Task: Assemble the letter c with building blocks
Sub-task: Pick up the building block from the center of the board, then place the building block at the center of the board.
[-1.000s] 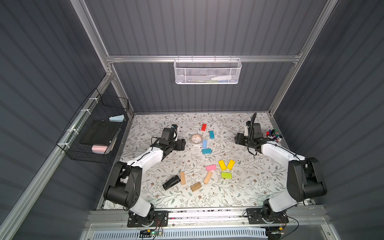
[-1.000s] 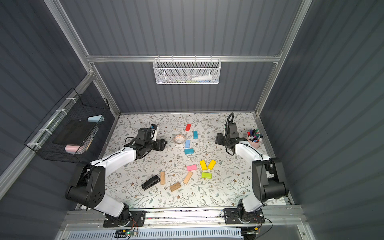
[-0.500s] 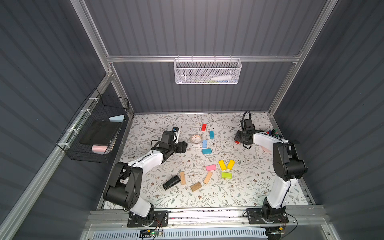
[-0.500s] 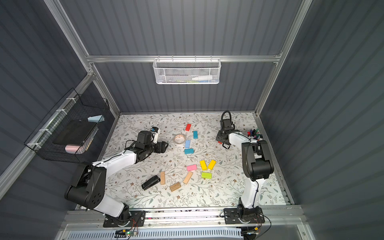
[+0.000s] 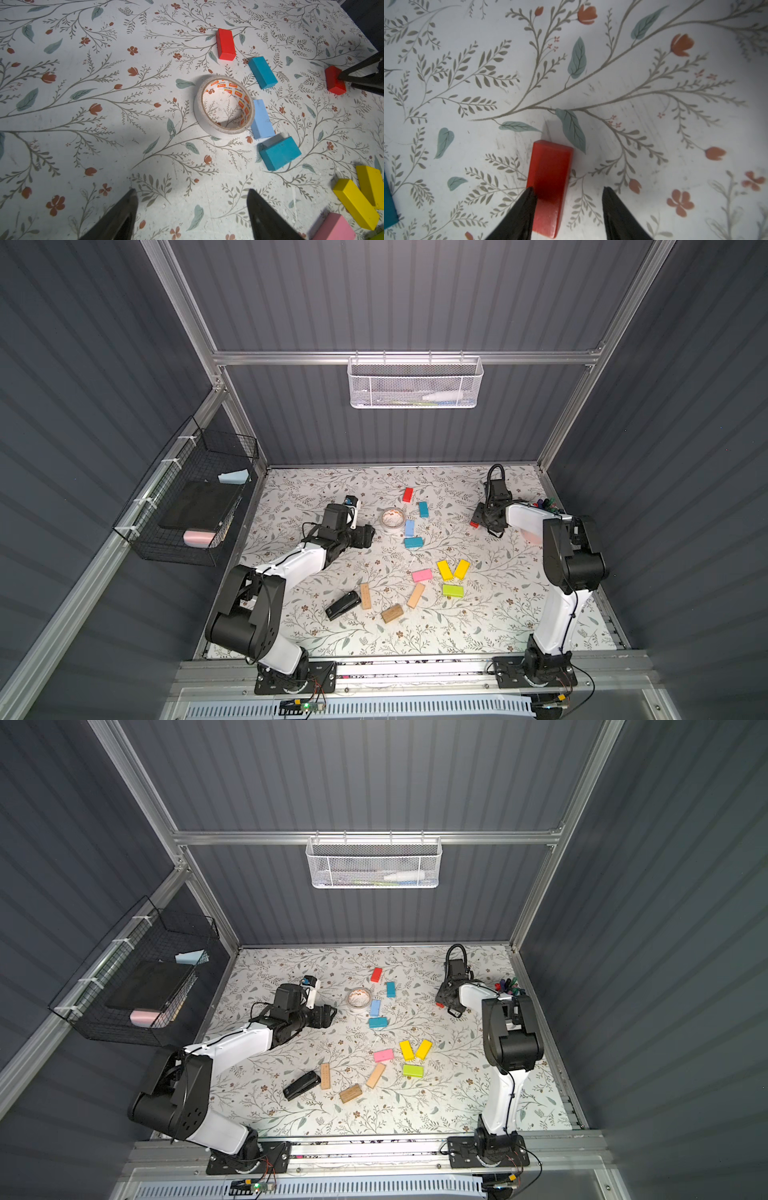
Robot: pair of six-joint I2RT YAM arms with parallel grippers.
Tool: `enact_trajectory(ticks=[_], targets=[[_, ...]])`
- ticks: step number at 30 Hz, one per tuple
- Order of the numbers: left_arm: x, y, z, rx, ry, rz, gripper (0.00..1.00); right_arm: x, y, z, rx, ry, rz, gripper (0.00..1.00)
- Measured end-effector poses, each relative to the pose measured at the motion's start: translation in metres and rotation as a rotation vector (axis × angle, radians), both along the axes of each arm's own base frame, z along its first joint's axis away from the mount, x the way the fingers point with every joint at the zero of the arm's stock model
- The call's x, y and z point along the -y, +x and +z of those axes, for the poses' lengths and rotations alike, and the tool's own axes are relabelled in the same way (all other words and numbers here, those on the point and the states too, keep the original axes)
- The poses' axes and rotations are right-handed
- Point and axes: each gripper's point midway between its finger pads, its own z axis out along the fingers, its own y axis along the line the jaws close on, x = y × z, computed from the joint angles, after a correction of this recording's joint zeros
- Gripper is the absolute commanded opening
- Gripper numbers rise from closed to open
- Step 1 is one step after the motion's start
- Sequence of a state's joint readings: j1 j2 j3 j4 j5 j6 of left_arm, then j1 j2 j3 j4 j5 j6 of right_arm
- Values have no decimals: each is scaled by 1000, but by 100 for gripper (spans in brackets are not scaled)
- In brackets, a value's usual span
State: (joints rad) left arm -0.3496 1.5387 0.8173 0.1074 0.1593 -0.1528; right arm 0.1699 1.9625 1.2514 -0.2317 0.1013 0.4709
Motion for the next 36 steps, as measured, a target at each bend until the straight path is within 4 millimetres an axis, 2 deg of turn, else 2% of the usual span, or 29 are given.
enact_trajectory(ticks=[4, 7, 9, 13, 17, 23, 28, 36], targets=[[0, -2, -2, -5, 2, -2, 81, -3, 6, 2, 10, 13, 8, 55], [1, -3, -2, -4, 1, -4, 81, -7, 9, 3, 15, 26, 19, 52], [3, -4, -1, -2, 1, -9, 81, -8, 11, 0, 14, 31, 24, 47], [10, -12, 0, 3, 7, -27, 81, -8, 11, -10, -3, 27, 28, 46], [13, -18, 1, 6, 6, -25, 81, -8, 11, -10, -2, 22, 27, 34], [7, -28, -6, -17, 2, 2, 81, -11, 11, -9, -3, 1, 59, 28], [7, -28, -7, -18, -5, 11, 81, -32, -1, -2, -8, -22, 154, 28], [5, -33, -16, -31, -12, 20, 81, -78, -21, 33, 57, -28, 310, 29]])
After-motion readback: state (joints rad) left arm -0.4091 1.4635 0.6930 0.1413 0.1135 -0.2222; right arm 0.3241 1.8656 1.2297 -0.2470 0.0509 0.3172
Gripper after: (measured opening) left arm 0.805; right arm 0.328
